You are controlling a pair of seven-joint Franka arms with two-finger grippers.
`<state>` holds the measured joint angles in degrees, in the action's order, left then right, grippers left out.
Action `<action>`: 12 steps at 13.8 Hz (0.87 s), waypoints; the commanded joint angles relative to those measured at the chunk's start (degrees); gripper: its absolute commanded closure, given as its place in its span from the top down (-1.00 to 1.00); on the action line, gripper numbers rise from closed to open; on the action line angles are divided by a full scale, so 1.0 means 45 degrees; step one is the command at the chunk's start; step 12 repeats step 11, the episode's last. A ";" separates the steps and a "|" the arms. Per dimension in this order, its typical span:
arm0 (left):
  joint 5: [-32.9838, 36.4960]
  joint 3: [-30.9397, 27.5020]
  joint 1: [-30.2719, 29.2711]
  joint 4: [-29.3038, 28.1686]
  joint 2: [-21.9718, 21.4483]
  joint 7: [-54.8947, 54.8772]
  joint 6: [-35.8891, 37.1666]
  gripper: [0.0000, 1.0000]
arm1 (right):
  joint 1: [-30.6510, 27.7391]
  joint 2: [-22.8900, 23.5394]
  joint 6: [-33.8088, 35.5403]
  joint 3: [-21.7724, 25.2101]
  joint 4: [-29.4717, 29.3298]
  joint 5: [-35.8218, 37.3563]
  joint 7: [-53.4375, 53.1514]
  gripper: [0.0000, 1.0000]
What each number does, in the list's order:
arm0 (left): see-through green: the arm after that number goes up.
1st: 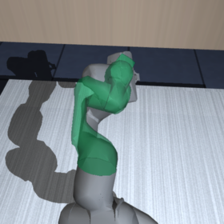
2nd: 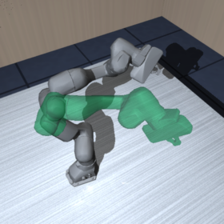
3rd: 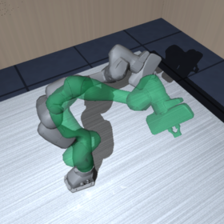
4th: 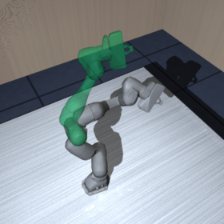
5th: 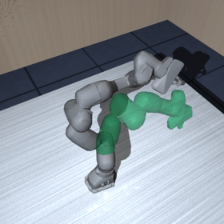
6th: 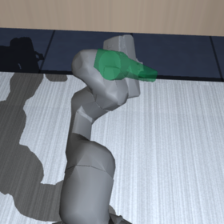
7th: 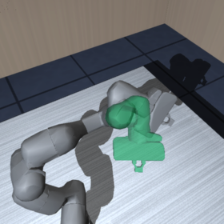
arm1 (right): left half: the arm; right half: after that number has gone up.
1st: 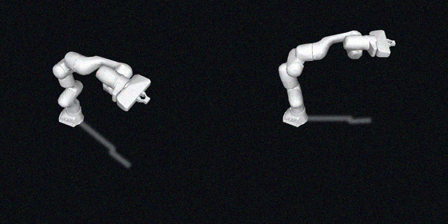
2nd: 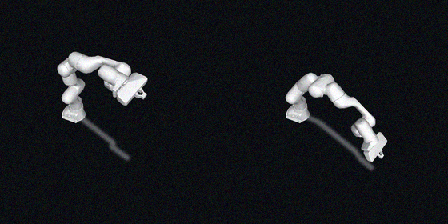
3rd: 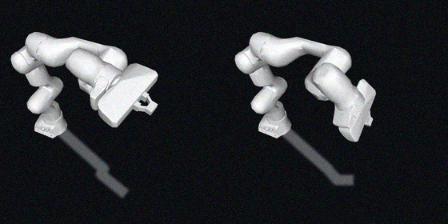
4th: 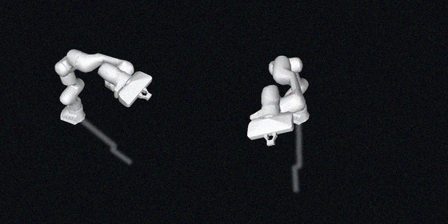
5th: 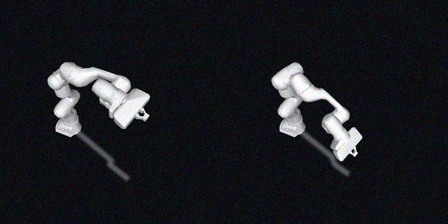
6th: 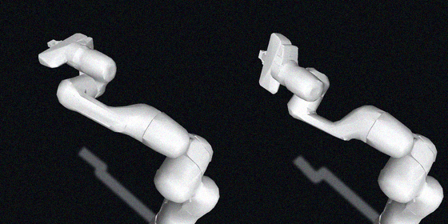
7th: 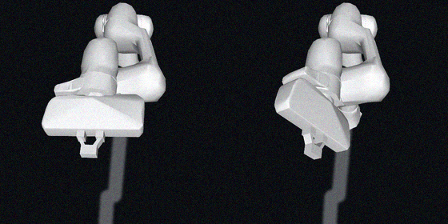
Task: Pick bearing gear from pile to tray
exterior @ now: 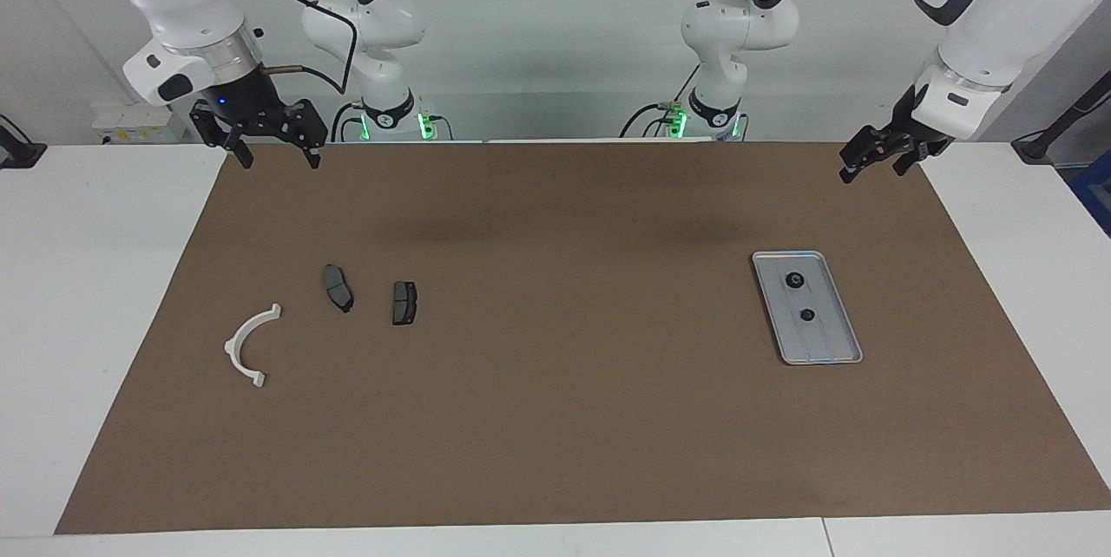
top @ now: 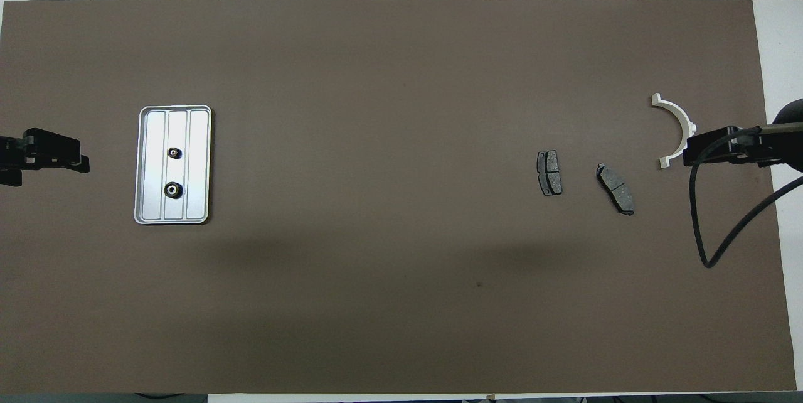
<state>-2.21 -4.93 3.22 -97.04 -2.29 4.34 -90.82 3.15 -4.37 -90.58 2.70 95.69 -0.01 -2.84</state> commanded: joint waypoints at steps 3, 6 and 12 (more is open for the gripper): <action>0.0178 0.0176 -0.0265 0.0217 0.0060 -0.0202 -0.0053 1.00 | -0.0076 -0.0259 -0.0047 -0.0013 0.0239 -0.0173 0.0318 1.00; 0.0178 0.0196 -0.0285 0.0237 0.0060 -0.0182 -0.0033 1.00 | -0.0076 -0.0240 -0.0066 -0.0013 0.0239 -0.0114 0.0318 1.00; 0.0178 0.0196 -0.0285 0.0237 0.0040 -0.0202 -0.0033 1.00 | 0.0022 -0.0240 -0.0066 -0.0013 0.0258 -0.0114 0.0299 1.00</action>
